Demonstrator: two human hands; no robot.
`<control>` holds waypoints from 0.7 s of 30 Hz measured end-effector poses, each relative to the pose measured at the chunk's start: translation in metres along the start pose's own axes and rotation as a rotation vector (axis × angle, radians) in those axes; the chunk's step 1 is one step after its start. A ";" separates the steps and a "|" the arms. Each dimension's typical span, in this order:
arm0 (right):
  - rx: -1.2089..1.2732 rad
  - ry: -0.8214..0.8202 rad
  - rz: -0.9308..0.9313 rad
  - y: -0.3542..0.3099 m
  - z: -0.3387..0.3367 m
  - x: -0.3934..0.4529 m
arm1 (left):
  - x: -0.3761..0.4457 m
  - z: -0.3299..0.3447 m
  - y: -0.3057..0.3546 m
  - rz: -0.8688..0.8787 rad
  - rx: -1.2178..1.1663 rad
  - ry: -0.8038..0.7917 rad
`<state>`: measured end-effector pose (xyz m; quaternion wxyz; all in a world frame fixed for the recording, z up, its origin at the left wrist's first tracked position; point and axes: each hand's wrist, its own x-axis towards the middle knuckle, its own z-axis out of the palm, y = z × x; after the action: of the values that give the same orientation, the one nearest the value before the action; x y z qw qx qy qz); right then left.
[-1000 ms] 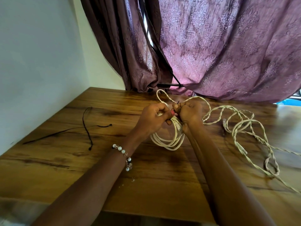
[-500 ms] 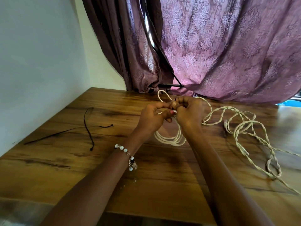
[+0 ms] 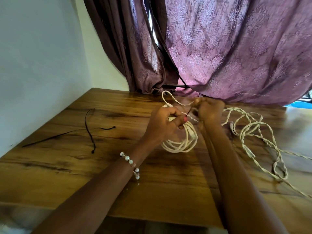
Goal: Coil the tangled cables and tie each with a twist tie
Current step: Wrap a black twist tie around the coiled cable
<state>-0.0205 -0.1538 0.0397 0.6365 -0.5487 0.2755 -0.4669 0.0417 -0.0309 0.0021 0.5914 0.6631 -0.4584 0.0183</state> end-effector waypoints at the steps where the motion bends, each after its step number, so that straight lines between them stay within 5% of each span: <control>1: 0.075 0.015 0.003 -0.004 -0.012 0.007 | -0.003 0.001 0.000 -0.023 -0.011 0.009; 4: 0.204 -0.090 0.039 -0.011 -0.037 0.012 | 0.002 -0.004 -0.006 -0.158 -0.115 0.069; 12: -0.115 -0.522 -0.002 0.003 -0.006 -0.004 | 0.006 -0.010 -0.009 -0.285 -0.259 0.046; 21: -0.028 -0.552 0.001 0.016 0.003 -0.011 | 0.008 -0.017 -0.006 -0.402 -0.318 -0.080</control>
<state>-0.0181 -0.1433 0.0229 0.6801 -0.6636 0.0984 -0.2957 0.0588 -0.0233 0.0072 0.6614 0.6397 -0.3377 -0.1981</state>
